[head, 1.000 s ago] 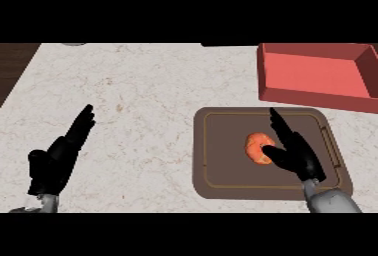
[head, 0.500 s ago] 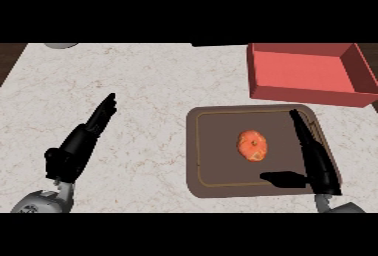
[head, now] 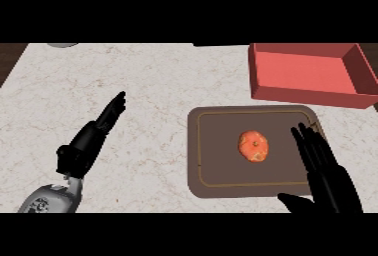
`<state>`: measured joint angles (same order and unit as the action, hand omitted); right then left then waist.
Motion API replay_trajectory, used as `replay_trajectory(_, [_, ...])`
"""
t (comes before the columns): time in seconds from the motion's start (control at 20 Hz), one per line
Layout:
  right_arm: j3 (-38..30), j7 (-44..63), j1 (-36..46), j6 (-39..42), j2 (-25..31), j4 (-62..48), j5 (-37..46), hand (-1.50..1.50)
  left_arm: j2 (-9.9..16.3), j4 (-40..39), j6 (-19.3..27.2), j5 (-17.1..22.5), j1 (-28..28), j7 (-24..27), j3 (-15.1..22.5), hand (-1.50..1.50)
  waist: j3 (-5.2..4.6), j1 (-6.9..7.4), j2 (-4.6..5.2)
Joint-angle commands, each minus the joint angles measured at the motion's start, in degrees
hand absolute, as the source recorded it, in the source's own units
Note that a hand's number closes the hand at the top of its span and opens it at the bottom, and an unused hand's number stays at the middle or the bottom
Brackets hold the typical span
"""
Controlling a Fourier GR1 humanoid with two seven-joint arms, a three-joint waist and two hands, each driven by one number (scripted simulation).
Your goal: Pick the squash from the tray and place it in the cardboard box
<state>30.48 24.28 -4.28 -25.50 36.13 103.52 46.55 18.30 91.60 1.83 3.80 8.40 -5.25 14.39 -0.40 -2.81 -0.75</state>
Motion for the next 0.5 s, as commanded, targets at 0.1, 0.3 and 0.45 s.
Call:
replay_trajectory(0.1, [3.43,18.36,-3.19,19.11,3.83,21.79,3.22,-1.50,-0.02,-0.67,-1.47,0.03,1.67,0.42,-0.38,0.00,0.10,1.15,0.32])
replay_trajectory(0.3, [5.18,29.32,2.20,32.19,0.18,27.49,-2.68,-1.50,-3.16,-1.96,-0.93,-0.58,4.29,-2.15,1.48,0.00,0.21,2.39,0.73])
replay_trajectory(0.45, [3.31,36.67,6.25,39.53,-2.72,32.33,-7.39,-1.50,-1.91,-3.60,-2.58,-0.45,6.06,-1.70,-0.74,0.00,0.27,2.69,0.79])
